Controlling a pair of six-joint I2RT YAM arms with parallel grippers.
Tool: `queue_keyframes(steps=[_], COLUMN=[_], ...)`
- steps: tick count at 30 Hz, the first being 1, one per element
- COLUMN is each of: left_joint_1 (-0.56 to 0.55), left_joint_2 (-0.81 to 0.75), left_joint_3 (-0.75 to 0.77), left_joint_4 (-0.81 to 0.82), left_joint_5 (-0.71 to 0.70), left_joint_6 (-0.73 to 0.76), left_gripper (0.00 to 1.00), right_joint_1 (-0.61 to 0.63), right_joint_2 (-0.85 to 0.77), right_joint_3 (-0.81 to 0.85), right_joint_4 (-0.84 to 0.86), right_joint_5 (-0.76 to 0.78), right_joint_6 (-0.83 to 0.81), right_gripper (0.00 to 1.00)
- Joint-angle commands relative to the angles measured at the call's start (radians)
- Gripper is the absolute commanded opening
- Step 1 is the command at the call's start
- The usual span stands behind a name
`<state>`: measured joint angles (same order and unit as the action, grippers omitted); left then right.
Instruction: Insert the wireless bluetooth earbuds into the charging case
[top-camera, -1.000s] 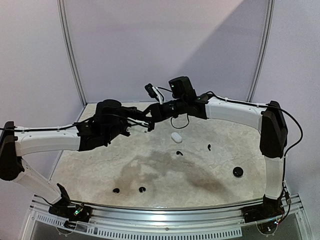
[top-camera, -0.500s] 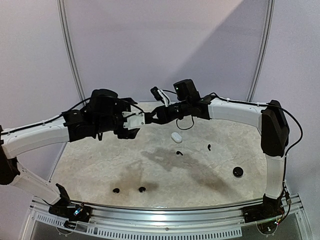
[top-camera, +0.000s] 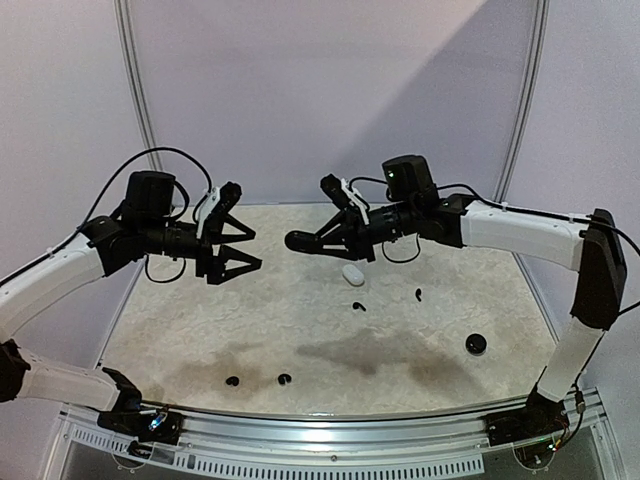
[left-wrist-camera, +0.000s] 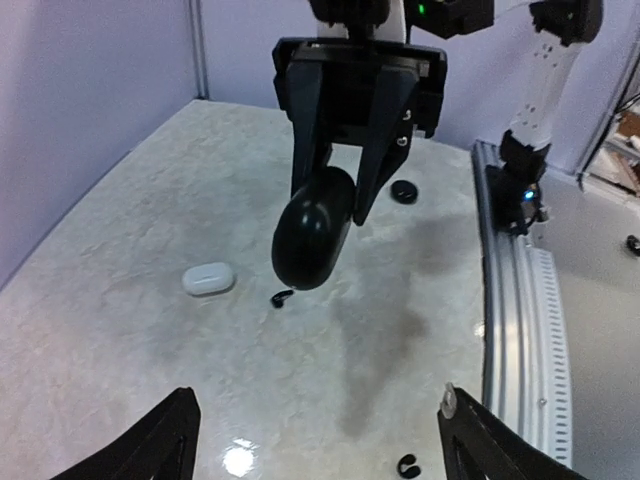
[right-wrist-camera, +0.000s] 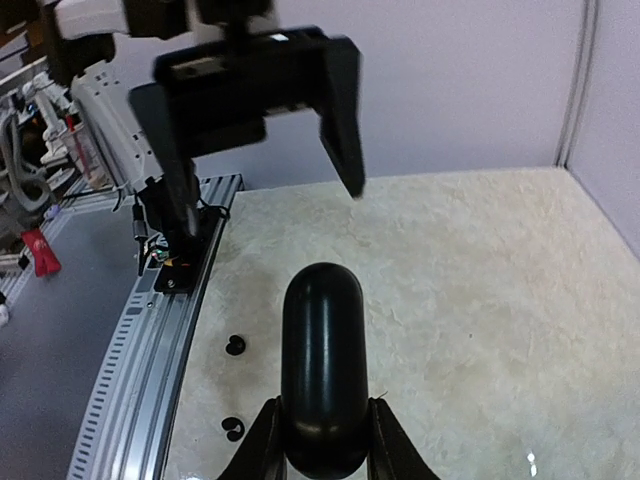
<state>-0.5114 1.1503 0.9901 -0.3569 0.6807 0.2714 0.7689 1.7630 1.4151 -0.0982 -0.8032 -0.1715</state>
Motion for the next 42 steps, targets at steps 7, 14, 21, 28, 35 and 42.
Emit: queue_keyframes(steps=[7,14,21,28,35,42], left_joint_1=[-0.028,-0.065,-0.098,-0.135,-0.139,-0.141], left_joint_2=[0.03,0.016,0.035,0.053,0.066,0.069], left_joint_3=[-0.248,-0.313,-0.311,-0.301,-0.287,-0.28], left_joint_4=[0.746,0.812,0.854,0.892,0.88,0.868], left_joint_5=[0.18,0.15,0.144,0.115,0.108,0.09], left_joint_6=[-0.227,-0.228,-0.217,-0.291,-0.298,-0.274], left_gripper=[0.78,0.54,0.47,0.39,0.02,0.0], right_joint_1=[0.071,0.077,0.078,0.083,0.084,0.083], right_joint_2=[-0.042,-0.02,0.005,-0.002,-0.012,-0.018], right_joint_3=[0.065,0.117,0.15,0.145,0.145,0.142], right_joint_4=[-0.055,-0.11,-0.131,-0.149,-0.144,-0.118], right_joint_5=[-0.023,-0.028,-0.024,-0.009,-0.014,0.034], right_joint_6=[-0.245,-0.261,-0.268,-0.284,-0.281,-0.252], right_gripper=[0.0,0.0,0.0,0.0,0.0,0.3])
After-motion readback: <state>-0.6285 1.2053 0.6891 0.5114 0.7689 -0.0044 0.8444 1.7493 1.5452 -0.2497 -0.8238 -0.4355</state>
